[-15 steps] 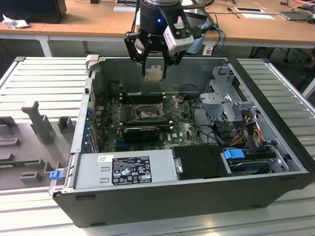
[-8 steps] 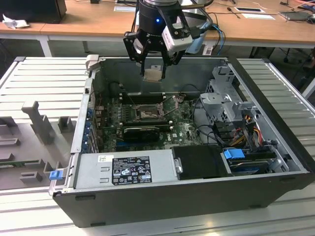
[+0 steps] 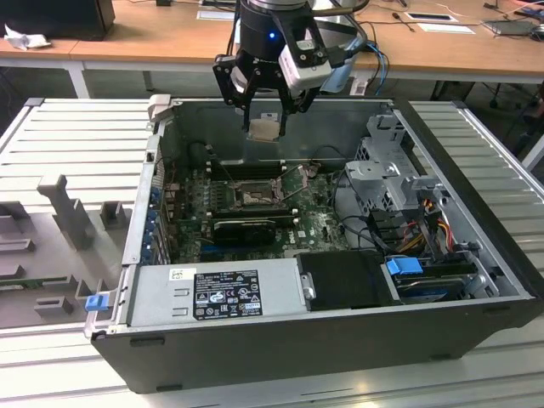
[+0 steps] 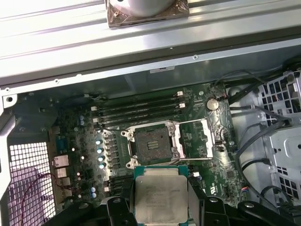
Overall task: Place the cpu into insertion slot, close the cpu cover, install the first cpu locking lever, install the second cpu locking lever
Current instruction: 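Place the cpu into insertion slot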
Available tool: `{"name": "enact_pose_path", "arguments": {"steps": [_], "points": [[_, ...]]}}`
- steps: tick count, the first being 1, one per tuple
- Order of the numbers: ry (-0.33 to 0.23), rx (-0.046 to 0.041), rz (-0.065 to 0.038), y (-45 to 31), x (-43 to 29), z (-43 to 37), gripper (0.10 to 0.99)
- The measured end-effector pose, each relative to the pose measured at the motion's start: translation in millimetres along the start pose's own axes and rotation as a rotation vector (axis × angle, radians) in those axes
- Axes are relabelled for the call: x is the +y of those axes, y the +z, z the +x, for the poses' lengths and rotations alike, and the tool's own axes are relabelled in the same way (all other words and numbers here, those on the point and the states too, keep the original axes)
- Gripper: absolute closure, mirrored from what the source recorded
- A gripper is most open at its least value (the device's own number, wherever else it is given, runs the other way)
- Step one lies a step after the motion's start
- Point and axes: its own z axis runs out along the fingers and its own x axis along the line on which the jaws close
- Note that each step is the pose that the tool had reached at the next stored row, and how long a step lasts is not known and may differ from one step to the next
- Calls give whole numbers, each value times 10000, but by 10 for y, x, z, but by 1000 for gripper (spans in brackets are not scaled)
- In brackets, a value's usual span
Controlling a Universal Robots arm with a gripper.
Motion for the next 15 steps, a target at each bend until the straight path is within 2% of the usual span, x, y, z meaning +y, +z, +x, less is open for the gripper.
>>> {"name": "enact_pose_path", "arguments": {"steps": [8,15], "points": [[283,-26,-7,2,0,0,545],[850,-76,-17,3,0,0,545]]}}
